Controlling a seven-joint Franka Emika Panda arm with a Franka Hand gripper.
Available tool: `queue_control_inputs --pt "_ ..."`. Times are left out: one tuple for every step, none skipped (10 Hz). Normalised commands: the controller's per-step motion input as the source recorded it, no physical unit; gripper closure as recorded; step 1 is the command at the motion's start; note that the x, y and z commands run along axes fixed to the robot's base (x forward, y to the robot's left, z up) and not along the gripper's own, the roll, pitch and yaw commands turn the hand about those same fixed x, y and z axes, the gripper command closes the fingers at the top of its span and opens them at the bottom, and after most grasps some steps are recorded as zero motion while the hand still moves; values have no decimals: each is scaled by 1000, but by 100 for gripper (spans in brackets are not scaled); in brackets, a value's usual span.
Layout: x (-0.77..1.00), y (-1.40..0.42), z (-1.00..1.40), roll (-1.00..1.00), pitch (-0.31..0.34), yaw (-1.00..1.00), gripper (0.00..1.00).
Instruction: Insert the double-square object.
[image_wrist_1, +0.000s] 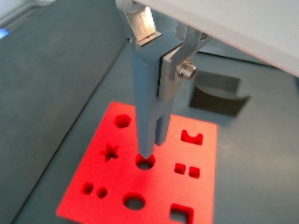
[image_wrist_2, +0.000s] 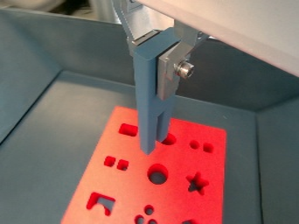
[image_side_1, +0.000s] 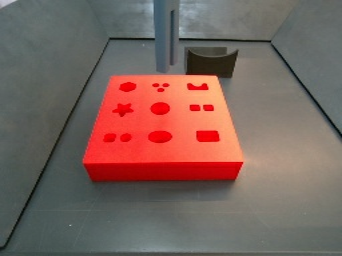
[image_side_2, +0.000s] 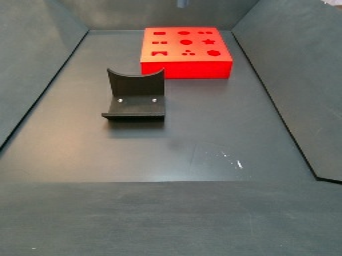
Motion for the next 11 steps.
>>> queue_control_inputs --pt "0 0 -129 0 0 -1000 100" --pt "0 0 -129 0 0 -1000 100" --pt "0 0 -129 0 0 -1000 100" --pt "0 0 -131 0 0 -1000 100" --pt "0 0 -131 0 0 -1000 100" --pt "0 0 -131 0 0 -1000 100" --pt "0 0 -131 0 0 -1000 100" --pt "0 0 -143 0 0 -1000 100" --pt "9 0 -157 0 0 -1000 100" --pt "17 0 -166 0 0 -1000 100" --pt "60 0 -151 0 0 -1000 100"
